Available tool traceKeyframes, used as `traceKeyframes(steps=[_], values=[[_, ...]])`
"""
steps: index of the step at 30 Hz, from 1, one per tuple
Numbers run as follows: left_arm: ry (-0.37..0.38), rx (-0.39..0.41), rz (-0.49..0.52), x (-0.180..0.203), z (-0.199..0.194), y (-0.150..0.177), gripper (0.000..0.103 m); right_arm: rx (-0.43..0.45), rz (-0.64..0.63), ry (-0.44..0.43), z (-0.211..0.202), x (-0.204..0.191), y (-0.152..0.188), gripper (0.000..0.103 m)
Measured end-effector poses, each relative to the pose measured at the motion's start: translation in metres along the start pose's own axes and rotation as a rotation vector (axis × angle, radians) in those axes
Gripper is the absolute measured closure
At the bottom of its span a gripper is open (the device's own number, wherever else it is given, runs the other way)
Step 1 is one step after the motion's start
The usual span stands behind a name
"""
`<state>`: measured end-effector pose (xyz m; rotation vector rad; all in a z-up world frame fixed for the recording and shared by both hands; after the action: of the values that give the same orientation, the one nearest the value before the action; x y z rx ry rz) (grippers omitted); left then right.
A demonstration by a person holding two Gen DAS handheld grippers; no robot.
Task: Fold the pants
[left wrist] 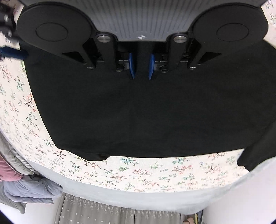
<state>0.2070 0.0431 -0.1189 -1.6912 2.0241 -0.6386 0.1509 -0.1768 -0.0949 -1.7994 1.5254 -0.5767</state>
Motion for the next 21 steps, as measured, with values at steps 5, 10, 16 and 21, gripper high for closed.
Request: traceKeyframes(steps=[5, 10, 16, 21], values=[[0.055, 0.041, 0.067, 0.033, -0.025, 0.006, 0.072, -0.089, -0.067, -0.052, -0.022, -0.005, 0.024, 0.073], [0.093, 0.041, 0.140, 0.063, -0.028, 0.017, 0.072, -0.123, -0.143, -0.069, -0.032, -0.015, 0.030, 0.069], [0.022, 0.008, 0.151, 0.061, -0.011, 0.021, 0.064, -0.055, -0.059, -0.144, -0.040, -0.009, 0.043, 0.066], [0.017, 0.006, 0.143, 0.060, -0.009, 0.021, 0.064, -0.014, 0.281, -0.245, -0.052, 0.035, 0.040, 0.067]])
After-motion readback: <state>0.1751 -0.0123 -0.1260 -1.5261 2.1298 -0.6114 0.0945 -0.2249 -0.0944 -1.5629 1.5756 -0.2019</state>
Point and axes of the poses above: each gripper's, at about its wrist camera, not at the fingertips, and z roughly the way its jaws point, x to its right, y to its underside, the point moved 4 cm from there along z, roughly the way its jaws point, and after that the axes turned 5 degrees about -y, right-handed, at the moved point
